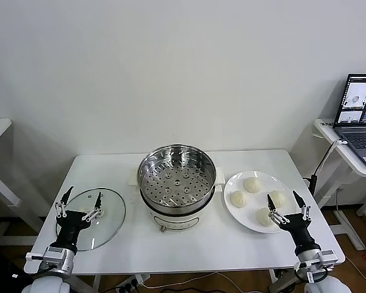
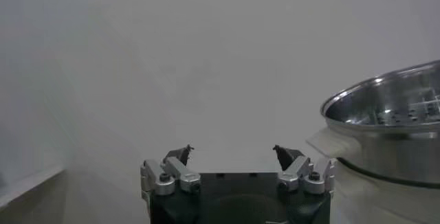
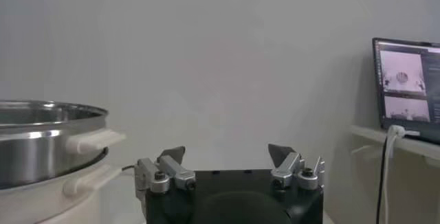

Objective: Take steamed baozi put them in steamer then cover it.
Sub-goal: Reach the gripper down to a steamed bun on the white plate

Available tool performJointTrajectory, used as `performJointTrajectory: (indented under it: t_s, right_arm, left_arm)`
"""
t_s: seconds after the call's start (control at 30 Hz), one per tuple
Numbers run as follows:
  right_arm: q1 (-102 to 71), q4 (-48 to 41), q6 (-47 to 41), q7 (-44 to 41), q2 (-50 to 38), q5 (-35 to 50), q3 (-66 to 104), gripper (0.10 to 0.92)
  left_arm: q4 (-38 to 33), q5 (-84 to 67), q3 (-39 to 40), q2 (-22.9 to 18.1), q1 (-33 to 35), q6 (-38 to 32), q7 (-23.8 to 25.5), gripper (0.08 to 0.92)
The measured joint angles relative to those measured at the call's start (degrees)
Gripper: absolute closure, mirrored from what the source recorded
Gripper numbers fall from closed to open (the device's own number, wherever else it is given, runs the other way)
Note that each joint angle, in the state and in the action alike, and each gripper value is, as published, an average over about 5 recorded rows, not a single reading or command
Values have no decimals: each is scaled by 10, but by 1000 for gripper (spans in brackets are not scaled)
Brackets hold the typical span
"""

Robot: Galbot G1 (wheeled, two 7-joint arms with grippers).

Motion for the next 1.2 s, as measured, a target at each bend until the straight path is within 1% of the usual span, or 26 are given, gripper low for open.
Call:
performJointTrajectory:
  t_s: [0.1, 0.23, 0.33, 0.47, 0.63, 0.77, 0.93, 1.07, 1.2]
  right_arm:
    - [25, -11, -16, -3, -29, -21, -10, 203]
    - [92, -41, -53, -20, -100, -69, -51, 203]
    - [156, -68, -81, -48, -156, -99, -104, 203]
    - [259, -107, -117, -111, -221, -119, -203, 203]
    - [413, -164, -152, -217, -273, -136, -356, 203]
    - [533, -210, -175, -311, -293, -148, -475, 203]
    - [660, -266, -190, -414, -293, -166, -600, 203]
    - [740, -314, -194, -472, -277, -181, -682, 203]
    - [791, -362, -193, -508, -251, -197, -738, 203]
  left_arm:
    - [-3, 0, 0, 2, -2, -1, 1, 177]
    - [-7, 0, 4, 2, -5, -2, 2, 177]
    - [-8, 0, 8, 1, -8, -2, 2, 177]
    - [-10, 1, 12, 2, -11, -3, 1, 177]
    - [-10, 2, 16, 4, -13, -2, -1, 177]
    - [-10, 3, 21, 4, -14, -1, -1, 177]
    - [-9, 5, 28, 4, -17, 2, -2, 177]
    - [-9, 7, 30, 4, -15, 3, -2, 177]
    - [-9, 7, 28, 4, -14, 3, -2, 177]
